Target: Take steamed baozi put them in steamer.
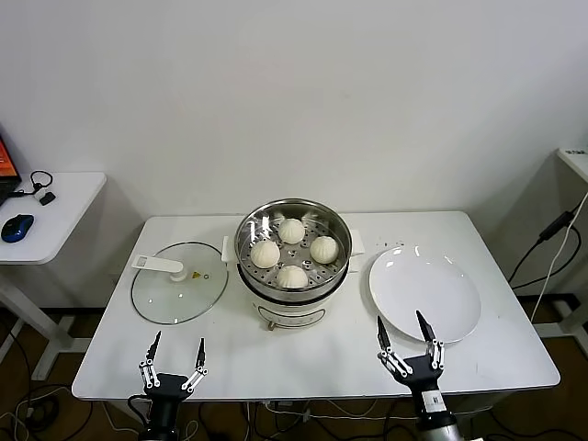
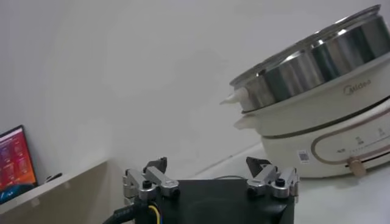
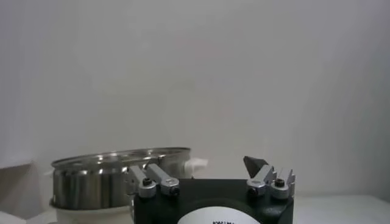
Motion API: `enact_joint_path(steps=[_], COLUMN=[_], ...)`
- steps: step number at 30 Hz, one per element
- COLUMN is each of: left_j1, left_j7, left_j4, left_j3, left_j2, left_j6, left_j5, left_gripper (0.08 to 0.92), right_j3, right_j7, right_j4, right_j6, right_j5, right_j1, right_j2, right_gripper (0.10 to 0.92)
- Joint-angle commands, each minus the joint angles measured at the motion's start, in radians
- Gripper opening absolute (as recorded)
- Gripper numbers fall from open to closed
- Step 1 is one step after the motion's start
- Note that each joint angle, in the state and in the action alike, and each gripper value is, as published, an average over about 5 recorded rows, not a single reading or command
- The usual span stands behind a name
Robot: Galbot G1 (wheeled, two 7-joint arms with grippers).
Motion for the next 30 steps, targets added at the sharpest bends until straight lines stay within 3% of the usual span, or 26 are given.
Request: enact_joint_path(steps=[1, 30], left_j1=[0.001, 0.016], left_j7=[0.001, 0.001], left_j4=[-0.003, -0.018], left_j3=[0.000, 0.003], left_j2=[-0.049, -0.049], left_j6=[0.002, 0.001], left_j5=[0.000, 0.005], left_gripper=[0.823, 0.823], right_j3=[-0.047, -0.101], right_j7=[0.014, 0.039], right_j4=[-0.059, -0.078], right_j6=[0.137, 0.165], right_j5=[-0.037, -0.059], right_j1=[-0.090, -0.095], right_j2=[0.045, 0.033], right_gripper=[0.823, 0.823])
